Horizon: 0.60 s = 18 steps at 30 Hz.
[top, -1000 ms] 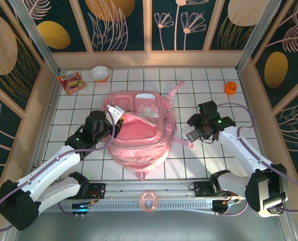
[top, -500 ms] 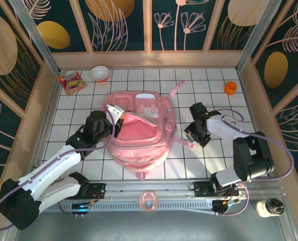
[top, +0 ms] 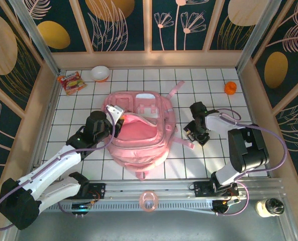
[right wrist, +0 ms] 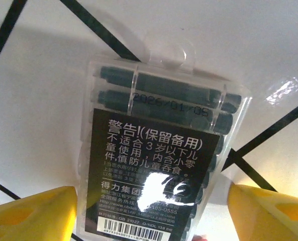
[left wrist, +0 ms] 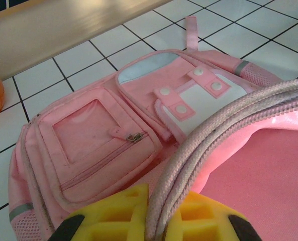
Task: Pack the student bag
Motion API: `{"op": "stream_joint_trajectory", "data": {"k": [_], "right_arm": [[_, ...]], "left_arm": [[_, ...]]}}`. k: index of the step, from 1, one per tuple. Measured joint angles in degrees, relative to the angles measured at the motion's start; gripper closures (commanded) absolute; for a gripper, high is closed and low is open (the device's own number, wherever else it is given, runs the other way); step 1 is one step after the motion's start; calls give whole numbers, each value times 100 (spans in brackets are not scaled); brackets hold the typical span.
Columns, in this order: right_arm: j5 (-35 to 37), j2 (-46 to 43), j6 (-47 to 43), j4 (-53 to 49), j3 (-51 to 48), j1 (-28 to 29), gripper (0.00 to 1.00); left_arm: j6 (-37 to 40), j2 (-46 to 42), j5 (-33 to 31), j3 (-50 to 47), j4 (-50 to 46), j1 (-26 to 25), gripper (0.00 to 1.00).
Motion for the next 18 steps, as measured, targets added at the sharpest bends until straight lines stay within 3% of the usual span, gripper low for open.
{"op": "stream_joint_trajectory", "data": {"k": [4, 11, 18], "right_arm": [[-9, 2, -129, -96, 20, -20, 31], [-140, 2, -223, -61, 22, -96, 24], [-138, 107, -472, -216, 83, -120, 39]], "left_arm": [[-22, 22, -2, -2, 7, 0, 92], [-31, 24, 0, -2, 7, 0, 92], [-109, 44, 46, -2, 31, 4, 93]]}}
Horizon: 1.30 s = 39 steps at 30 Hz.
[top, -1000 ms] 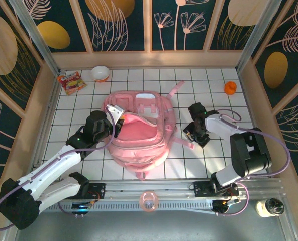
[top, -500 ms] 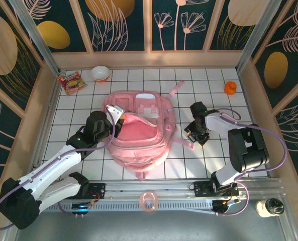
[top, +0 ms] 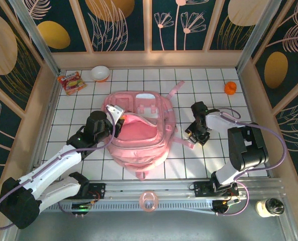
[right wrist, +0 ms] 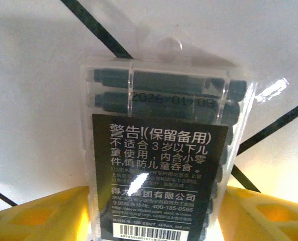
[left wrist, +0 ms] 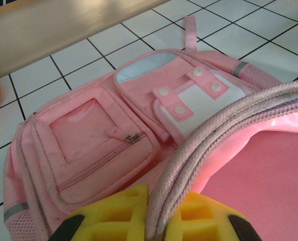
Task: Pack the student bag
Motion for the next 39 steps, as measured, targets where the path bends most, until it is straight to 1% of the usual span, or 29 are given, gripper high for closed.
{"op": "stream_joint_trajectory", "data": {"k": [3, 8, 14, 17, 21, 25, 29, 31, 35, 39], "right_arm": [[-15, -55, -96, -9, -11, -11, 44], [-17, -328, -385, 131, -140, 4, 44], [-13, -979, -741, 129, -138, 365, 45], [-98, -1375, -743, 133, -74, 750, 46], [-201, -1849, -732, 229, 201, 1580, 46], [-238, -2302, -723, 645, 385, 2391, 48], [-302, -2726, -695, 1152, 380, 2837, 48], [-354, -2865, -575, 1587, 304, 3014, 48], [-535, -2863, -232, 2323, 28, 3580, 47], [-643, -2439, 66, 2767, 2, 4124, 47]], "left_arm": [[-46, 11, 22, 0, 13, 7, 93], [-118, 22, 61, 0, 22, 7, 93], [-326, 55, 151, 0, 66, 11, 93], [-459, 87, 199, 0, 127, 17, 93], [-636, 149, 334, -7, 236, 22, 93], [-798, 234, 435, -7, 321, 22, 93], [-1023, 310, 424, -7, 337, 22, 95], [-1150, 332, 426, -7, 345, 22, 95], [-1311, 345, 450, -7, 389, 22, 95], [-1346, 343, 557, -7, 466, 22, 94]]}}
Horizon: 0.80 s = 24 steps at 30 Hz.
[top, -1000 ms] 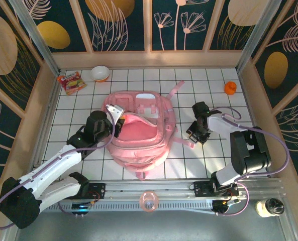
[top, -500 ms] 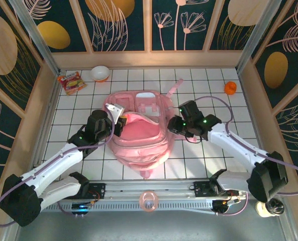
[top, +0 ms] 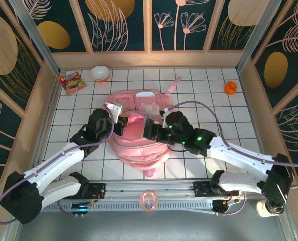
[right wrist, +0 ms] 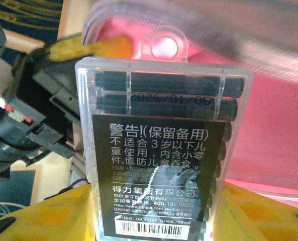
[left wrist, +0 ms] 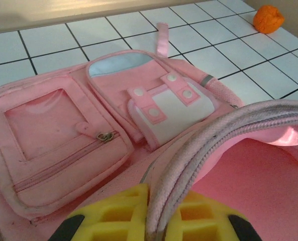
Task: Pack the student bag
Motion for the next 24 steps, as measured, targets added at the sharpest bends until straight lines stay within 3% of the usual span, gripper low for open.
{"op": "stream_joint_trajectory", "data": {"k": [10, 18, 24], "right_arm": [[11, 1128, 1355, 428, 157, -76, 37], [-66, 1351, 2142, 1375, 83, -308, 30], [-24, 1360, 2264, 1482, 83, -348, 32]], "left_arm": [[-22, -33, 297, 0, 68, 2, 94], [-20, -105, 542, 0, 72, 11, 94], [-20, -114, 619, 0, 87, 11, 94]]}}
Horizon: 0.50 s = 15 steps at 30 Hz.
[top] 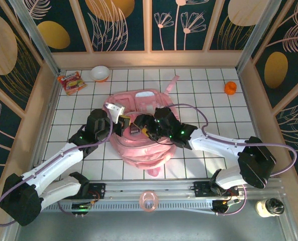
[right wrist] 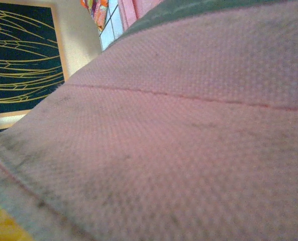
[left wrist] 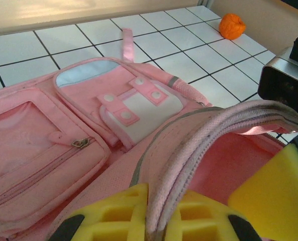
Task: Pack the student bag
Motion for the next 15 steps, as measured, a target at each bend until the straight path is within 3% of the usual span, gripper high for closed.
{"op": "stream_joint_trajectory", "data": {"k": [4, 10, 15], "right_arm": [[162, -195, -90, -201, -74, 13, 34], [308, -1163, -479, -297, -595, 103, 36], [372, -1827, -605, 291, -1167, 223, 36]], "left_arm": [[11, -9, 31, -7, 15, 0, 92], [192, -72, 85, -133, 107, 2, 91], [638, -131, 363, -214, 153, 7, 89]]}}
